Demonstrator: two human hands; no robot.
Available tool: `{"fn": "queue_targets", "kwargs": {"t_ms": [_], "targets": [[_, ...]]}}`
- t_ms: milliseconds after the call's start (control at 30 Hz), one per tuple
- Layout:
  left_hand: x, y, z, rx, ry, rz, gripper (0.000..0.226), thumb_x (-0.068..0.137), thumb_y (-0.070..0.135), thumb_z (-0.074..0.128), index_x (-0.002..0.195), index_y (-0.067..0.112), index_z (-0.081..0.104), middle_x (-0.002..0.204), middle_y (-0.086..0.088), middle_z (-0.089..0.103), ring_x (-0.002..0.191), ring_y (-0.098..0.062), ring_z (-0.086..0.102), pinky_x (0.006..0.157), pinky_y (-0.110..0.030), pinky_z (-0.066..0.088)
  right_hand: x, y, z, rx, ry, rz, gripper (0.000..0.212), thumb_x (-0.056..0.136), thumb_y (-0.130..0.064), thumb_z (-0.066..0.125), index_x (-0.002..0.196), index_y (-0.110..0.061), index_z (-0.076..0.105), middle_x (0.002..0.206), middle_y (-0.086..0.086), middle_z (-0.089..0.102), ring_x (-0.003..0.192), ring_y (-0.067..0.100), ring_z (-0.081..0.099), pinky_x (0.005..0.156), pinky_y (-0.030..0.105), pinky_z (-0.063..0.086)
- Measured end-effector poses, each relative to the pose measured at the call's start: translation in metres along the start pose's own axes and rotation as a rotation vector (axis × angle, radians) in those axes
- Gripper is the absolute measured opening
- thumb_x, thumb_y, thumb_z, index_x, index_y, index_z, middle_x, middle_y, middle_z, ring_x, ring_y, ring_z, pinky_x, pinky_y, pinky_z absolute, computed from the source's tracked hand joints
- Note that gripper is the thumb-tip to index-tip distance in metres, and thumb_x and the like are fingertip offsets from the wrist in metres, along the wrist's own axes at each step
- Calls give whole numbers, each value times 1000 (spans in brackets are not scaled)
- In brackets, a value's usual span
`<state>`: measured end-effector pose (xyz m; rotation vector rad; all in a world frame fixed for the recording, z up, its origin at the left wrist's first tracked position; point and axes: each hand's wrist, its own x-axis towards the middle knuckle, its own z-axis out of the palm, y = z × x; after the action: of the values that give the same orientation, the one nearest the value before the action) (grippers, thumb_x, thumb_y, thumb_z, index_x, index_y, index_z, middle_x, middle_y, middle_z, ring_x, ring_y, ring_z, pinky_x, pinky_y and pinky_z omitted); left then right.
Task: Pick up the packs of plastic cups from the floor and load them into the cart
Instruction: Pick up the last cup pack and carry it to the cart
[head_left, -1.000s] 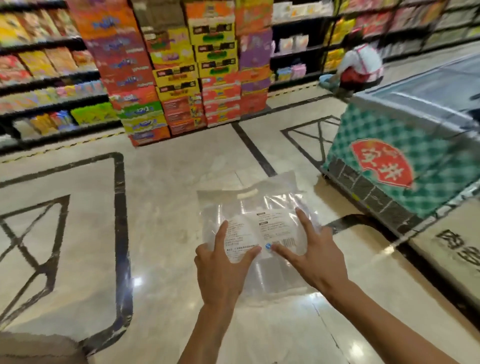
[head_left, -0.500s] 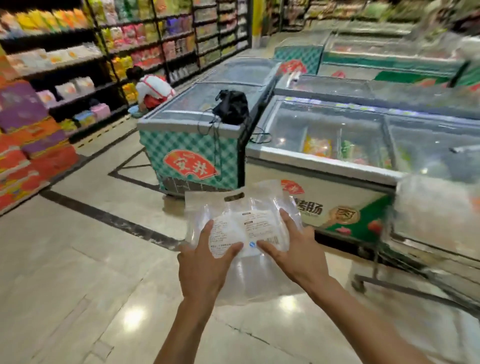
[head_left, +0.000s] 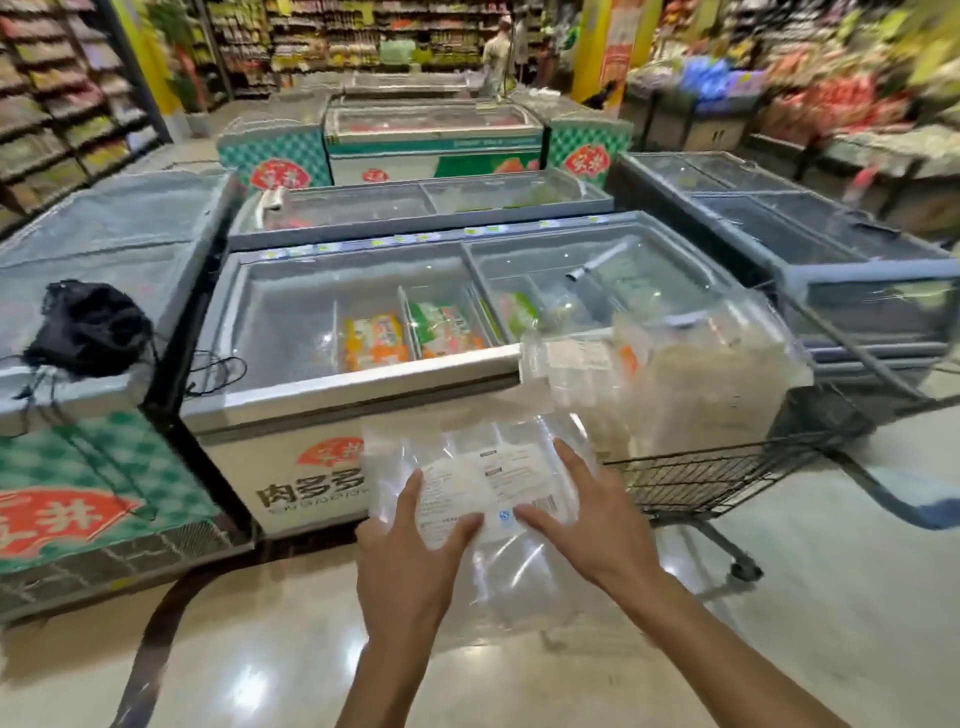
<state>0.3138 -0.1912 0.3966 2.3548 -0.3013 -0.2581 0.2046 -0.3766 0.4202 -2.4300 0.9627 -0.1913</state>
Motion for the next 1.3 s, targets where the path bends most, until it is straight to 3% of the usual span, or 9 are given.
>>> {"fn": "queue_targets", "kwargs": {"t_ms": [233,333,467,700,867,1133,1300], "targets": [[67,93,79,39,-176,104,97,69,95,52,155,59,24,148,-14,41,138,-31,41,105,-41,45,70,71,-43,47,87,179,102,74,-89,57,159,-54,12,151,8,42,133,27,49,97,39,49],[94,130,121,74,-207,138,103,62,104,40,153,62,18,144,-14,45,134,-30,46,99,-41,50,105,107,-61,50,100,255,103,73,-91,56,158,-57,9,144,9,45,128,28,54,92,37,49],[132,183,182,150,-199,178,107,59,109,28,154,61,14,138,-10,57,136,-32,44,94,-40,51,169,160,-85,47,96,278,106,70,-95,51,158,-57,6,148,10,42,130,31,54,99,41,50],[177,263,253,153,-120,147,105,65,105,40,156,55,22,150,-9,49,136,-32,45,97,-45,51,278,229,-126,44,5,253,108,69,-97,50,157,-59,0,144,9,40,126,32,54,96,39,49],[211,287,264,137,-63,90,100,70,95,52,156,48,32,152,-9,49,135,-31,48,98,-43,50,340,233,-128,56,-69,185,108,71,-95,51,158,-55,0,144,11,39,123,35,57,98,39,49],[319,313,265,190,-13,129,102,70,98,49,156,46,32,135,-14,64,135,-39,47,99,-51,52,445,208,-116,126,-62,138,107,75,-92,52,160,-50,4,137,11,41,117,33,60,96,40,51],[396,318,289,208,-36,110,103,68,99,47,156,48,29,129,-24,60,127,-39,52,91,-44,52,522,202,-100,120,-78,173,105,75,-92,52,160,-51,7,135,9,40,112,34,62,94,41,53]]}}
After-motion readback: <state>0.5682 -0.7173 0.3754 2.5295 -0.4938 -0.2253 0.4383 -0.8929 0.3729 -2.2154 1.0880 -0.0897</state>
